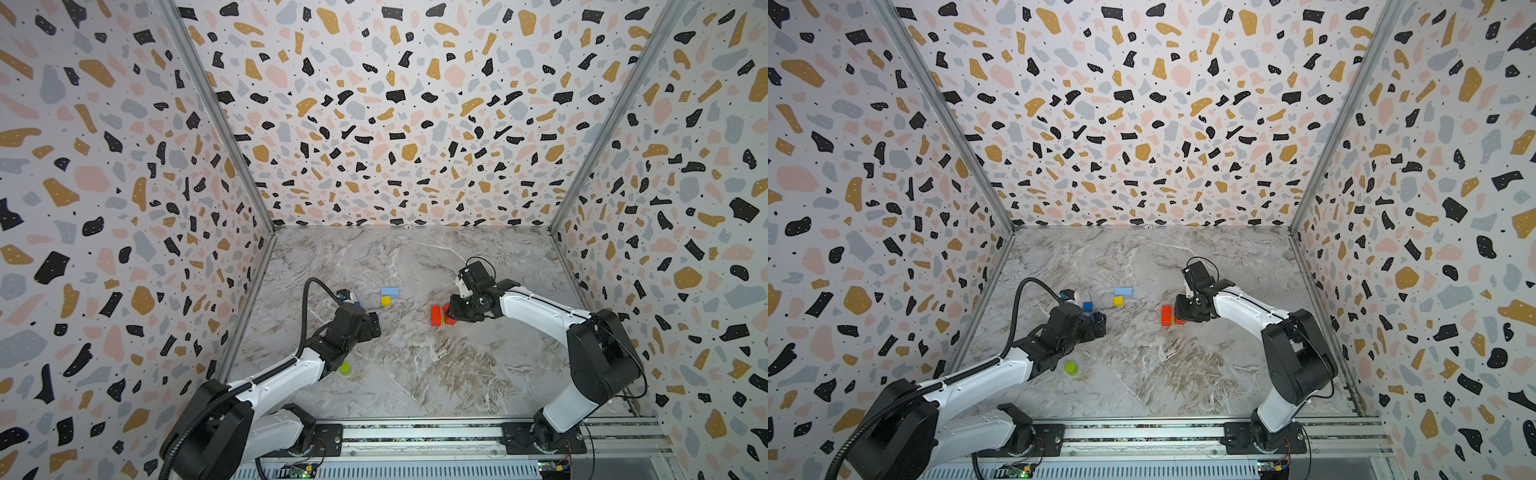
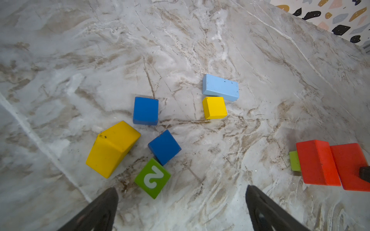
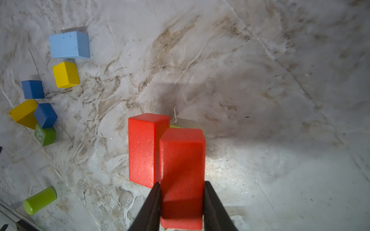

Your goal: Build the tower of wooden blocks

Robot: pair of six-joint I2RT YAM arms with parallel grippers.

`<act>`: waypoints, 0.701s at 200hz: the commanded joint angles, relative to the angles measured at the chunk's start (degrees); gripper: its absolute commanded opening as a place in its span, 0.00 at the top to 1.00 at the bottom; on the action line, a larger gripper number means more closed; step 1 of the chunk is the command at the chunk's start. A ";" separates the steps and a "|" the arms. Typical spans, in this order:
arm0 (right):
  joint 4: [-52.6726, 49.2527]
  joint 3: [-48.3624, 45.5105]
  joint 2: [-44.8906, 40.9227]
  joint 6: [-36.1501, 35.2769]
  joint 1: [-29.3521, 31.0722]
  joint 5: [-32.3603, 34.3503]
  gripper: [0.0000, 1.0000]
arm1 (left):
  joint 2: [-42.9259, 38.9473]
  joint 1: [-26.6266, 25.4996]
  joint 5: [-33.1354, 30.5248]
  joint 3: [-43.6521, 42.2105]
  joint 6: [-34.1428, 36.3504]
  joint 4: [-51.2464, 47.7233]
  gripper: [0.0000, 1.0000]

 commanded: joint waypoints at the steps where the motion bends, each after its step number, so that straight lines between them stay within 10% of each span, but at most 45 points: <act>1: 0.41 -0.07 -0.02 0.81 0.47 0.82 0.92 | -0.86 0.28 0.56 -0.72 0.14 1.51 0.00; 140: 1.02 0.28 1.59 1.07 1.01 1.55 0.89 | -0.87 0.28 2.00 -0.83 0.32 1.60 0.00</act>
